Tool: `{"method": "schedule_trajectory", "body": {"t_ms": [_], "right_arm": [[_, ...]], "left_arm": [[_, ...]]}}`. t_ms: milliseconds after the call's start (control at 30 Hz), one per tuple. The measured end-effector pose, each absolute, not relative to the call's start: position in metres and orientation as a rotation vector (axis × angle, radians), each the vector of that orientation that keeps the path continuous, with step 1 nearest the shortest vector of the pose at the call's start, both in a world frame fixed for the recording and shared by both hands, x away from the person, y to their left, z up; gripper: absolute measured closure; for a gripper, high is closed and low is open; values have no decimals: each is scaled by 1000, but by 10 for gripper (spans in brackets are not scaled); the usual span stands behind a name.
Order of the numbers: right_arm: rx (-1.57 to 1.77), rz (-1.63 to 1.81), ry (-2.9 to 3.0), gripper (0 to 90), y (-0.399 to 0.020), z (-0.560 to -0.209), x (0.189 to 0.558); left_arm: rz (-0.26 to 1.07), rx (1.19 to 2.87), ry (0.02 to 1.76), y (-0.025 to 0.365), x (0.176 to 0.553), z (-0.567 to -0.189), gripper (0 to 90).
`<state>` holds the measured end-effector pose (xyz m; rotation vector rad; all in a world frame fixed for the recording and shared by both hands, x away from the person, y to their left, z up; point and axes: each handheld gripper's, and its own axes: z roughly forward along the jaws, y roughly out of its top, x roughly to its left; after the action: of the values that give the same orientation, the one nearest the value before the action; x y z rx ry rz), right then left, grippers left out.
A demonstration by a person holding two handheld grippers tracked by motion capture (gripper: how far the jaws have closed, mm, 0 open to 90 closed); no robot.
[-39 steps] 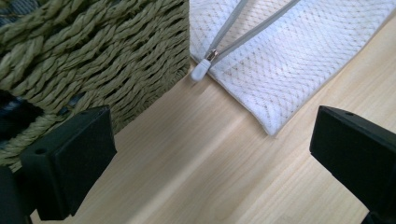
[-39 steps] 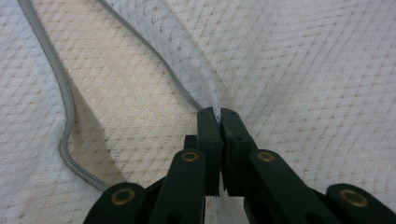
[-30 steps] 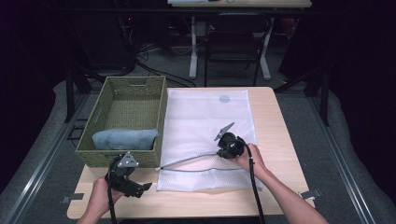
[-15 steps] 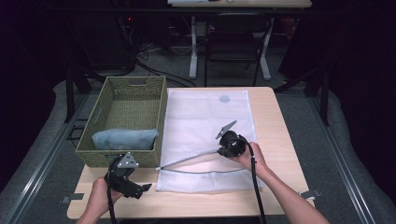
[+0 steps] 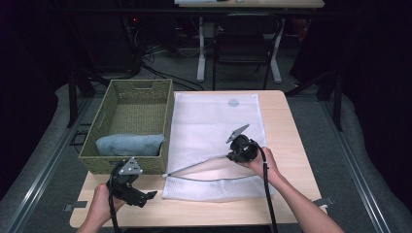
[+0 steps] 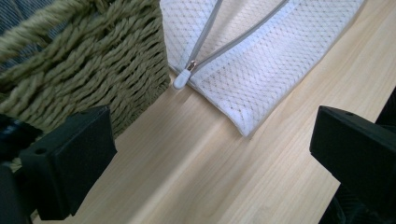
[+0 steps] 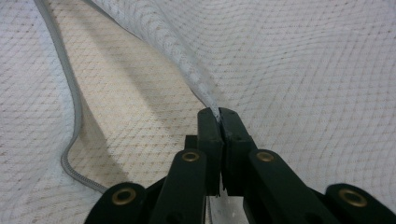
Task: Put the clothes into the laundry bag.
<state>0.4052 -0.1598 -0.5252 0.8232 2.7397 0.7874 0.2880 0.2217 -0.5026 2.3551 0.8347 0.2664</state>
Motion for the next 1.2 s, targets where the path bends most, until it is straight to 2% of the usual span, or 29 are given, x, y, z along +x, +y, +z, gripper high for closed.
{"method": "schedule_trajectory", "body": {"t_ms": [933, 1200], "right_arm": [[796, 842, 2721, 887, -163, -517, 407], [797, 837, 2722, 887, -163, -518, 407]], "left_arm": [[335, 2412, 695, 231, 294, -456, 2], [307, 2420, 671, 232, 305, -443, 4]]}}
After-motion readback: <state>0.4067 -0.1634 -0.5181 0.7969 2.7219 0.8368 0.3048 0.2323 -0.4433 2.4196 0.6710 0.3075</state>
